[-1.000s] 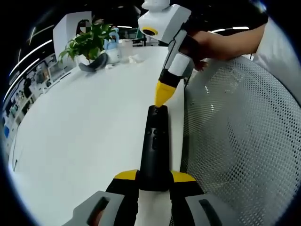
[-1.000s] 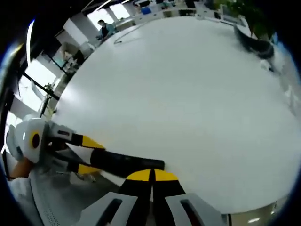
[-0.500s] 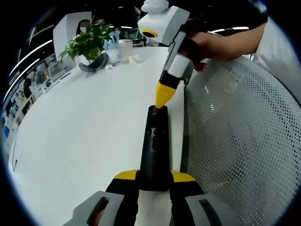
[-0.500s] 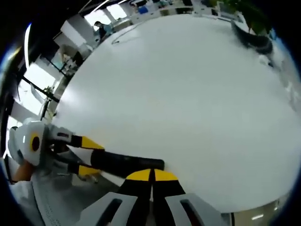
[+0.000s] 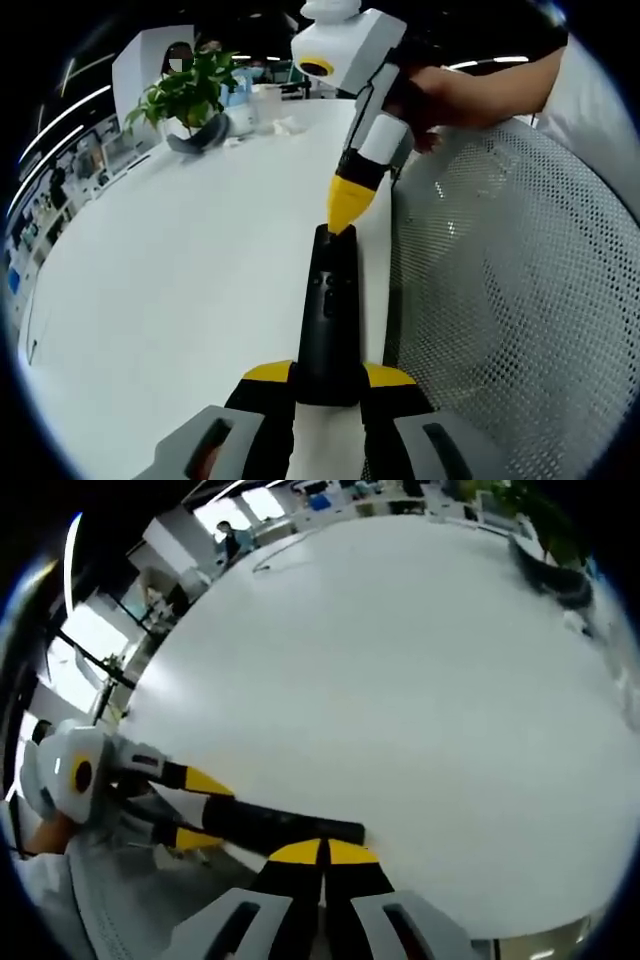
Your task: Press the specified remote control buttons in sequence, fully releasing each button before pressing the next.
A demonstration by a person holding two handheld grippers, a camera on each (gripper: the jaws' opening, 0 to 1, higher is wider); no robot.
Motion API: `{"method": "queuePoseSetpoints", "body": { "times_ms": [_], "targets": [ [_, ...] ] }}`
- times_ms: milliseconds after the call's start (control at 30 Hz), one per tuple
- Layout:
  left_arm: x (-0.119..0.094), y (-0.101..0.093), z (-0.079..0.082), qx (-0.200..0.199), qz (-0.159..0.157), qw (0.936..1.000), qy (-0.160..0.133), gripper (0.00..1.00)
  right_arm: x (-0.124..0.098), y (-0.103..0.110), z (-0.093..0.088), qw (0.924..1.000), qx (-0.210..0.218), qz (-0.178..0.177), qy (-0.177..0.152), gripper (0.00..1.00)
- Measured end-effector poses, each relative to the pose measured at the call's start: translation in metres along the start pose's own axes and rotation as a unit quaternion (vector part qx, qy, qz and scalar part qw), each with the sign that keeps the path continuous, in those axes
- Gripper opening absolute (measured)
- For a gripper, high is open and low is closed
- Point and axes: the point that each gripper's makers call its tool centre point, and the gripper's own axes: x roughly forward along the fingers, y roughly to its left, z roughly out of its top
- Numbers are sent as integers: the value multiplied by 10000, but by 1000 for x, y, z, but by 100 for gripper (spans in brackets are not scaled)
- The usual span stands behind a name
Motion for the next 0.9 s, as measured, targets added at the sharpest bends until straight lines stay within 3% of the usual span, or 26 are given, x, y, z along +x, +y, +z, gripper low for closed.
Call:
{"method": "queuePoseSetpoints", "body": {
  "times_ms": [167, 367, 533, 767, 900],
  "targets": [
    [0, 0, 0, 14, 0, 10000, 7, 24, 3, -1, -5, 9998, -100, -68, 128, 0],
    [0, 0, 0, 28, 2, 10000, 9, 24, 3, -1, -4, 9999, -55, -54, 80, 0],
    [1, 0, 0, 36, -7, 10000, 10, 24, 3, 0, -4, 9995, -284, -127, 65, 0],
    [0, 1, 0, 35, -15, 10000, 4, 24, 4, -1, -2, 9999, -77, -32, 56, 0],
    [1, 1, -1, 30, -19, 10000, -3, 24, 4, 0, -3, 9998, -161, -60, 67, 0]
  ]
}}
